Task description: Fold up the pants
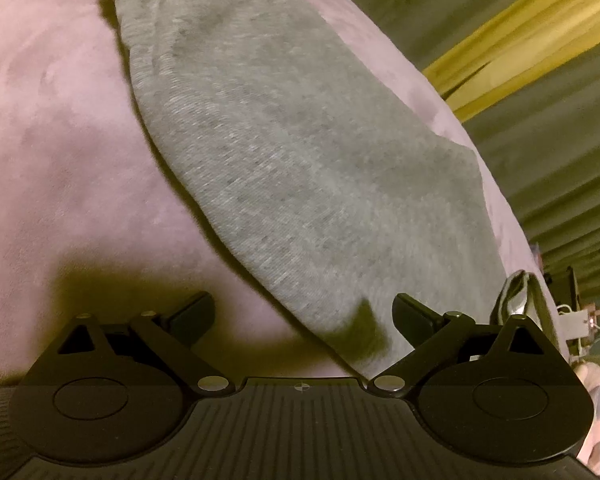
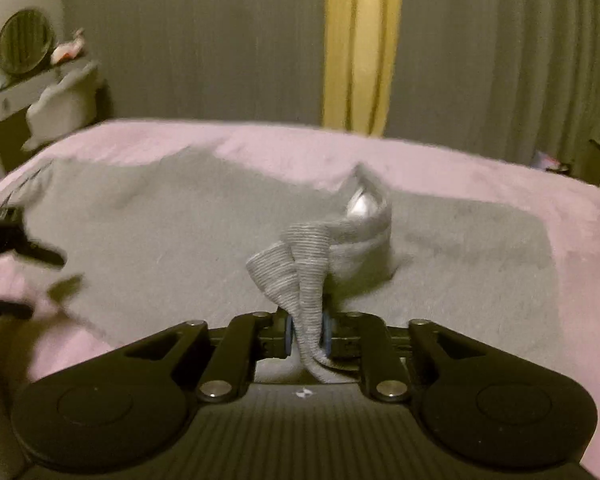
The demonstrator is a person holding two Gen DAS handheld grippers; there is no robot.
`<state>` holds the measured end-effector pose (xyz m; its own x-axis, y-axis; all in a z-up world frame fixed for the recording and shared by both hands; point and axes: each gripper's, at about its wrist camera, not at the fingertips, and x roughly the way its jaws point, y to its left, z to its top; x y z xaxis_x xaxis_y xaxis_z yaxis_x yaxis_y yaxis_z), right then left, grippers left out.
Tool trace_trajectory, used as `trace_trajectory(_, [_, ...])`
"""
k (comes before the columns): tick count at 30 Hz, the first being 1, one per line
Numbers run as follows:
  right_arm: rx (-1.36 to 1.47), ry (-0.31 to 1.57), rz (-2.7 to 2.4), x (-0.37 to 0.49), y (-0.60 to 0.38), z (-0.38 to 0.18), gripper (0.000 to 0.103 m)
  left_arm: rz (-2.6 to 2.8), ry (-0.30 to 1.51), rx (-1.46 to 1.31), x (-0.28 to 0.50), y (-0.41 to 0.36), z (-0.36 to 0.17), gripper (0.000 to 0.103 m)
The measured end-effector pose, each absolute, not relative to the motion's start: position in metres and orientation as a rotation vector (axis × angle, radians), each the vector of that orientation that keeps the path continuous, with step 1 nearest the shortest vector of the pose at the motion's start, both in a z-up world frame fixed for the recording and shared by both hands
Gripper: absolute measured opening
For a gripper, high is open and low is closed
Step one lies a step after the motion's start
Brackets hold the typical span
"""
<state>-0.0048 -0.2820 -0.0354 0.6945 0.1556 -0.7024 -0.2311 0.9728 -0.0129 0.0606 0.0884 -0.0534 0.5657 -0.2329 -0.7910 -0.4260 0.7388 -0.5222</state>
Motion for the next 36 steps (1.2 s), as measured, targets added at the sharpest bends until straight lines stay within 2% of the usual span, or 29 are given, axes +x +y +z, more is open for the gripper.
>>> trace_trajectory(3, [-0.051,0.908,0.29,-0.007,-0.289,-0.045,0.039,0.127,0.987,-0.764,0.06,0.089,-0.054,0.1])
trace_trajectory(5, [0.067,0.892,0.325,-0.017,-0.306,-0.039,0.048,0.128,0.985,-0.761,0.059,0.089,-0.053,0.1])
trace_trajectory(7, [0.193,0.864,0.312,-0.023,-0.321,-0.025,0.074,0.123,0.982,-0.751,0.059,0.088,-0.052,0.1])
trace_trajectory(9, [0.291,0.81,0.256,-0.017,-0.338,-0.016,0.084,0.107,0.972,-0.728,0.059,0.084,-0.05,0.1])
trace_trajectory(13, [0.602,0.763,0.139,-0.006,-0.387,-0.024,0.085,0.084,0.951,-0.661,0.059,0.076,-0.044,0.1])
trace_trajectory(15, [0.737,0.857,0.073,0.0,-0.4,-0.047,0.083,0.076,0.943,-0.621,0.06,0.07,-0.041,0.1])
trace_trajectory(16, [0.762,0.905,0.041,0.002,-0.405,-0.057,0.073,0.066,0.946,-0.604,0.06,0.067,-0.04,0.1])
trace_trajectory(18, [0.818,0.889,0.049,-0.003,-0.414,-0.06,0.072,0.038,0.955,-0.573,0.062,0.062,-0.038,0.1])
trace_trajectory(22, [0.811,0.819,0.03,-0.01,-0.422,-0.043,0.089,-0.07,0.977,-0.549,0.07,0.04,-0.028,0.1])
trace_trajectory(29, [0.717,0.867,0.017,-0.005,-0.428,-0.047,0.094,-0.287,0.987,-0.283,0.118,-0.065,-0.008,0.1])
trace_trajectory(31, [0.742,0.849,0.037,-0.009,-0.431,-0.048,0.099,-0.334,1.0,-0.27,0.137,-0.091,-0.005,0.1])
trace_trajectory(36, [0.827,0.794,0.052,-0.015,-0.452,-0.066,0.099,-0.387,1.11,-0.272,0.186,-0.139,-0.028,0.099])
